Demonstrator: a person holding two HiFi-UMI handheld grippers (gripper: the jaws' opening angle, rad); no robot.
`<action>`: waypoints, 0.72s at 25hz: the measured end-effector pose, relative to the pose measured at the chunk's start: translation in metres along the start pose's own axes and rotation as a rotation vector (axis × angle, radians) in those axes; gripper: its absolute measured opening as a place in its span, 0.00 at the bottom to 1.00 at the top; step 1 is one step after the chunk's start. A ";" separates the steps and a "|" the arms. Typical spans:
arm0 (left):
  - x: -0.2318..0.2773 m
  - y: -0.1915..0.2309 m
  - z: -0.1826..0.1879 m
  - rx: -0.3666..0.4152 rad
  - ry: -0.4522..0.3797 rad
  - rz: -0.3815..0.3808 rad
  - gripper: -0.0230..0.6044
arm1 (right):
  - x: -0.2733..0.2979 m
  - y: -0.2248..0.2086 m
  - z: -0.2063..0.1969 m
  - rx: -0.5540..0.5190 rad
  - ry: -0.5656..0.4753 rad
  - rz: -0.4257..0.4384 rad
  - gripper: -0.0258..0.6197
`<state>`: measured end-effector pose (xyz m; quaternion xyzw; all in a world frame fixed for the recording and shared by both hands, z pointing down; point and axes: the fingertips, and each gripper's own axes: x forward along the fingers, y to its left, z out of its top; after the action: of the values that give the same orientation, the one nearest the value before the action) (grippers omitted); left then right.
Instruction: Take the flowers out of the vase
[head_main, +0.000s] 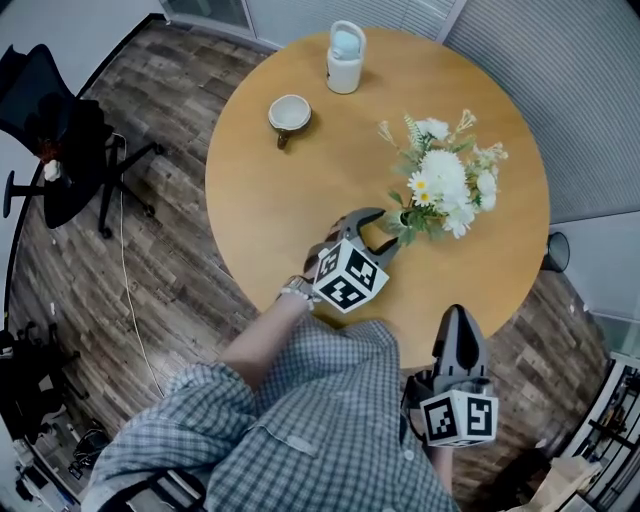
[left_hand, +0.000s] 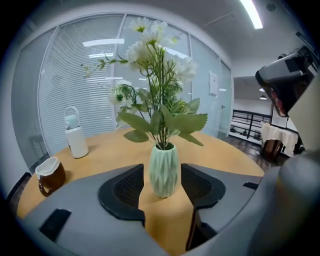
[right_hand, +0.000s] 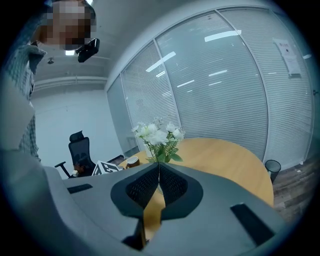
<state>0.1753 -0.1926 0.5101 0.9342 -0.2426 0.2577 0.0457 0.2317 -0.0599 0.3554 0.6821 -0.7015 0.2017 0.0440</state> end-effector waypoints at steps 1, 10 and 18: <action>0.004 0.000 -0.001 0.019 0.007 0.003 0.40 | 0.001 -0.001 -0.001 0.001 0.004 -0.005 0.06; 0.030 -0.005 0.003 0.101 0.014 0.015 0.42 | 0.010 0.004 -0.008 -0.016 0.034 0.000 0.06; 0.032 -0.004 0.002 0.051 -0.016 0.029 0.42 | 0.030 0.008 -0.014 -0.080 0.070 0.039 0.06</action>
<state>0.2017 -0.2032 0.5244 0.9335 -0.2496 0.2571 0.0161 0.2188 -0.0830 0.3763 0.6584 -0.7204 0.1980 0.0917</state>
